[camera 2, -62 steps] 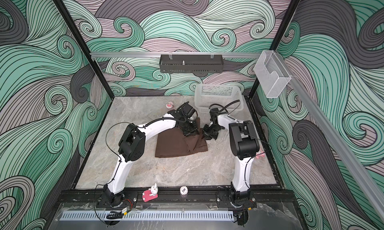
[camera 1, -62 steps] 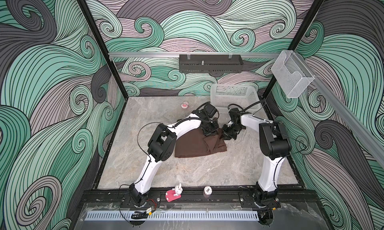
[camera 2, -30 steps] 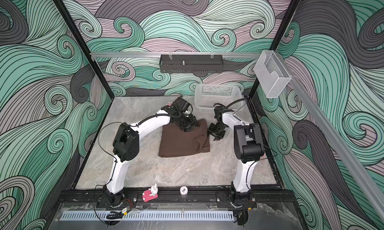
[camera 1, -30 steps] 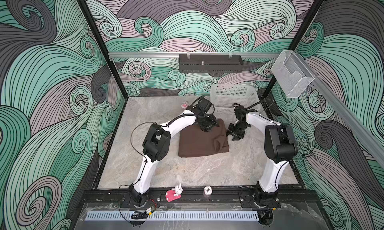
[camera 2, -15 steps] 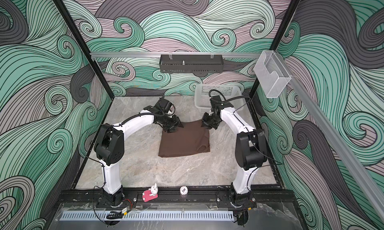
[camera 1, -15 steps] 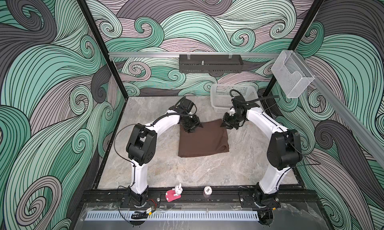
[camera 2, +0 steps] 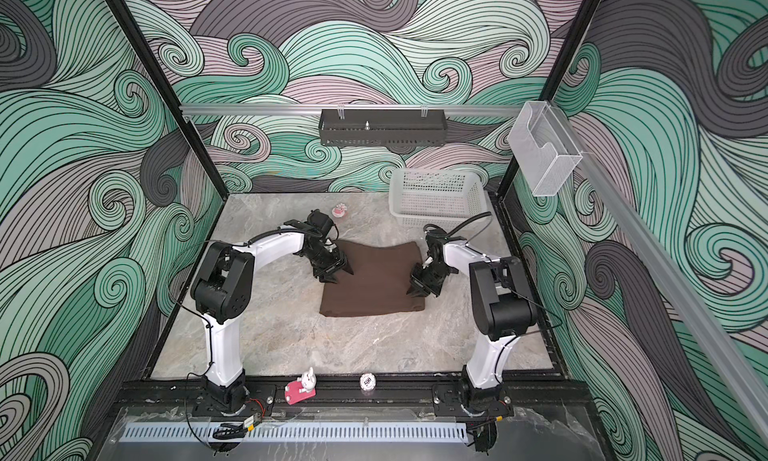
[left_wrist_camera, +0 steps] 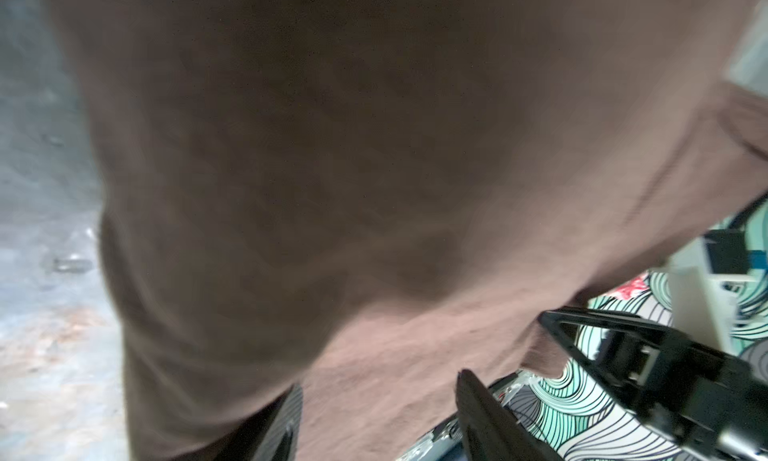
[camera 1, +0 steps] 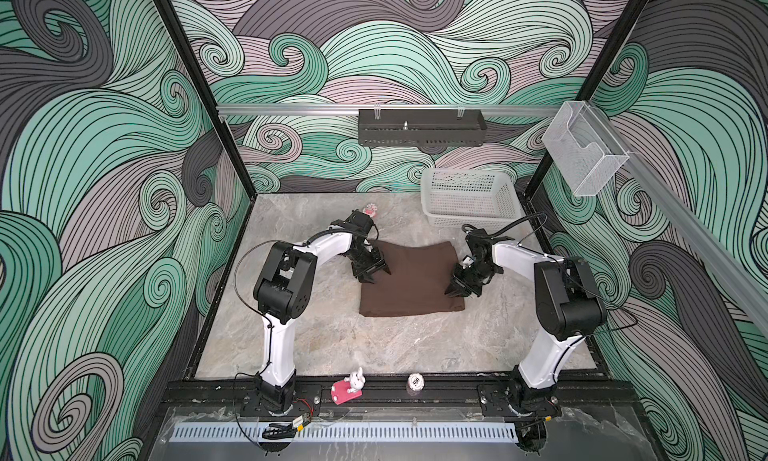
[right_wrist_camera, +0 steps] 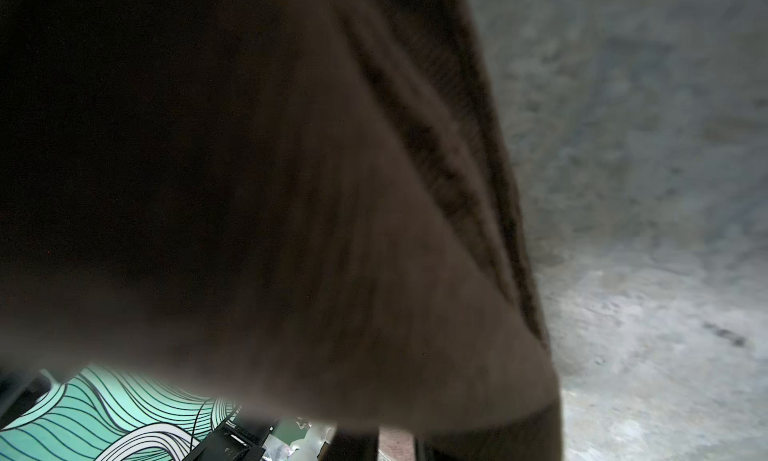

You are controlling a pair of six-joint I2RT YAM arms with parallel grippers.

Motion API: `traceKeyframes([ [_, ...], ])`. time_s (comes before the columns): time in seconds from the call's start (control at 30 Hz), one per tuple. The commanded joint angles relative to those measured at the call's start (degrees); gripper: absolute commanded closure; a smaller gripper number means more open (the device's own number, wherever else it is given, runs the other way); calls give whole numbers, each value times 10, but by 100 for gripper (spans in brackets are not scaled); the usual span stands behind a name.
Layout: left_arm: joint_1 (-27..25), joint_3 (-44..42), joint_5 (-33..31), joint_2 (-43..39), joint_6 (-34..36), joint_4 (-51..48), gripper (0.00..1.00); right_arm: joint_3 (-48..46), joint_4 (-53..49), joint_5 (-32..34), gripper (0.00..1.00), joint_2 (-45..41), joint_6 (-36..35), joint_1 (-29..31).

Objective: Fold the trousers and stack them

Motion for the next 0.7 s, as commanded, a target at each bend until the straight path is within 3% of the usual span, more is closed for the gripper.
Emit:
traceKeyframes([
  [0.0,2,5,16,6,33,-34,36,9,-20,47,77,-2,-11,-2],
  [0.2,1,31,8,6,55,-53,34,83,-75,99,60,-41,-34,-2],
  [0.27,0,36,6,13,58,-56,34,98,-73,121,59,-43,-40,-2],
  [0.47,2,36,0,34,64,-80,34,184,-21,73,86,45,-16,-5],
  [0.67,5,31,-11,46,76,-105,34,243,10,80,91,143,10,-16],
])
